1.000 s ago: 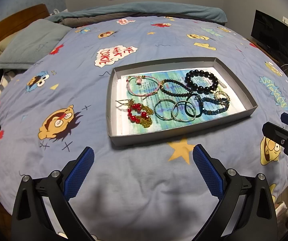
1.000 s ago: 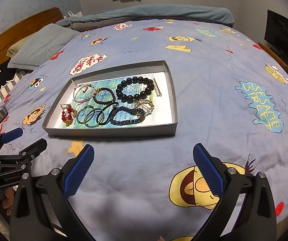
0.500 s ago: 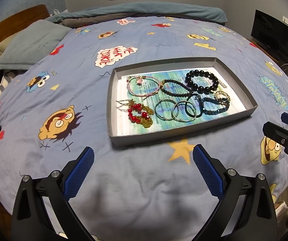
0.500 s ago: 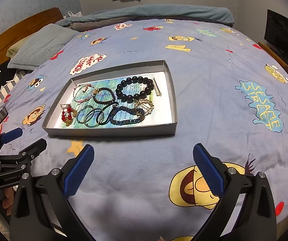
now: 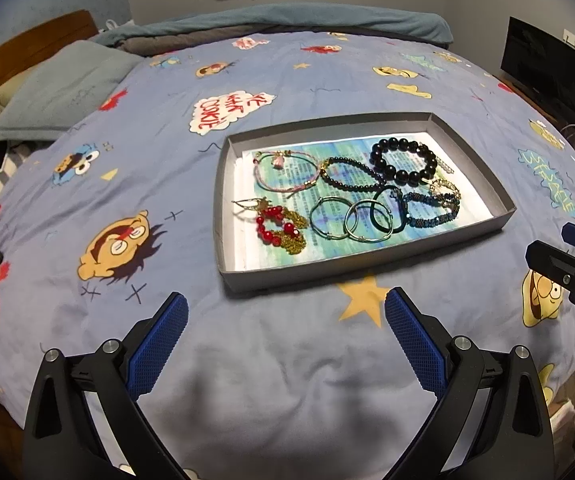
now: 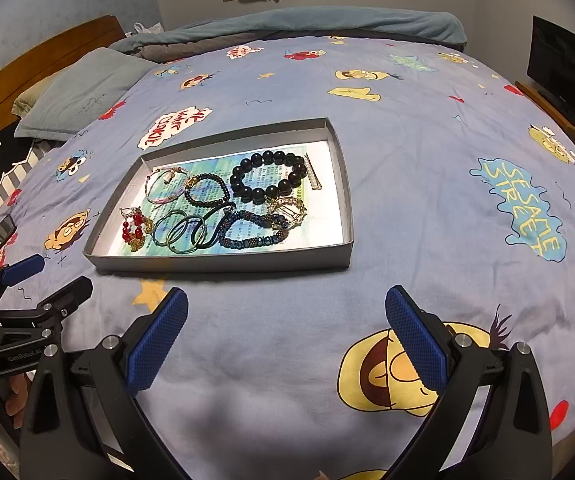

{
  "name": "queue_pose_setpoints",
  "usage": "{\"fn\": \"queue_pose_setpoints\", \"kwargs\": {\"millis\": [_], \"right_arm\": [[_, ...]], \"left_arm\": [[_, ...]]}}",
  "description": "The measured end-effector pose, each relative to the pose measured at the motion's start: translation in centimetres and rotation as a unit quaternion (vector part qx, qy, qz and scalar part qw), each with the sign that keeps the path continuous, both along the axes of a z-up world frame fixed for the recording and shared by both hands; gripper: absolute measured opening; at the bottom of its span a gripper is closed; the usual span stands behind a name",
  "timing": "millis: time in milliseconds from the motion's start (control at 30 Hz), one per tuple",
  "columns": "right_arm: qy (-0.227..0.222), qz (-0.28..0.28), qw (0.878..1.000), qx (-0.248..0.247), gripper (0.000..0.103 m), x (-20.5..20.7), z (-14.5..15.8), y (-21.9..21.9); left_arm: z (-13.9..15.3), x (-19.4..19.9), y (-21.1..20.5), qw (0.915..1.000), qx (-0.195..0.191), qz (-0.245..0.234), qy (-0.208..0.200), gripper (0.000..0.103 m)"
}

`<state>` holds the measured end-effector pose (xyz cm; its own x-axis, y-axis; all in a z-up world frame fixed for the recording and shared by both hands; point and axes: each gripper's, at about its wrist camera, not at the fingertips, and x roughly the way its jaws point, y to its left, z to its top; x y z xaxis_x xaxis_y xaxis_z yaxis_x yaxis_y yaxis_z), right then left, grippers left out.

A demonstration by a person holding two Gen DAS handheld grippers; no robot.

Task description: Organize jewelry

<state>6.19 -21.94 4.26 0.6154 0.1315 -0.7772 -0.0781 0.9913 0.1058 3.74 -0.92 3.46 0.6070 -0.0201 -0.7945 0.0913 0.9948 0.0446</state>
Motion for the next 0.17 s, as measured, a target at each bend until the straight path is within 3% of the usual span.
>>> {"fn": "queue_pose_setpoints", "kwargs": {"millis": [167], "right_arm": [[0.001,-0.001,1.000,0.000,0.098,0.00,0.01,0.02]], "left_arm": [[-0.01,-0.03,0.05,1.0000,0.001,0.001,-0.002,0.098]]}}
